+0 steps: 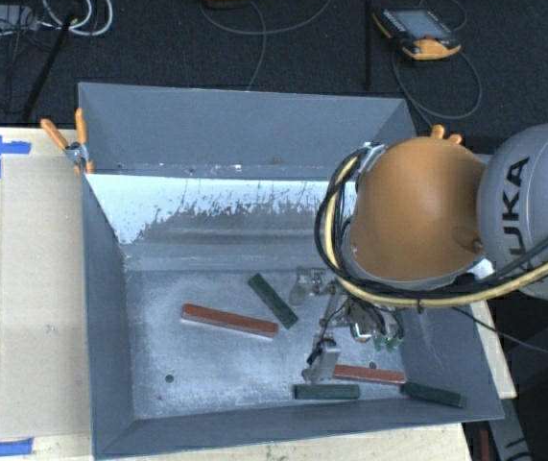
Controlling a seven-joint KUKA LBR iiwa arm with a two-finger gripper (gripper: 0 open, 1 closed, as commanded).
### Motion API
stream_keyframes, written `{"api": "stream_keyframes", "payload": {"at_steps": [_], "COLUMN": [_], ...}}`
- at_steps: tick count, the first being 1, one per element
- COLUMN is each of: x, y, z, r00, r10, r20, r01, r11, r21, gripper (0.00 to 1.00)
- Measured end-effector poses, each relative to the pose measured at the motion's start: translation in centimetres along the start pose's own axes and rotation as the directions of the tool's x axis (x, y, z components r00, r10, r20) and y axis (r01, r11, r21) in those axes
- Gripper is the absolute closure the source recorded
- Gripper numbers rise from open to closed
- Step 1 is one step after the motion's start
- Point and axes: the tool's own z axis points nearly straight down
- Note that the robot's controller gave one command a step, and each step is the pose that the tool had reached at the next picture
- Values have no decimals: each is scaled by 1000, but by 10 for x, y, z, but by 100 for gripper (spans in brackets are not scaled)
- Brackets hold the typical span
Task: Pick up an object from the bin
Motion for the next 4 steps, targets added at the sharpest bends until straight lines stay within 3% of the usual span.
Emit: {"api": "stream_keyframes", "payload": {"at_steps": [1,2,3,4], "x": [-57,-66,-67,-92], "y": [8,-1,0,48], "z": [125,178,175,174], "r00": [993,992,993,887], "r10": [-120,-123,-120,-462], "r20": [1,3,7,12], "r01": [120,123,120,462], "r11": [993,992,993,887], "r21": [1,1,-1,3], "gripper": [0,0,100,100]}}
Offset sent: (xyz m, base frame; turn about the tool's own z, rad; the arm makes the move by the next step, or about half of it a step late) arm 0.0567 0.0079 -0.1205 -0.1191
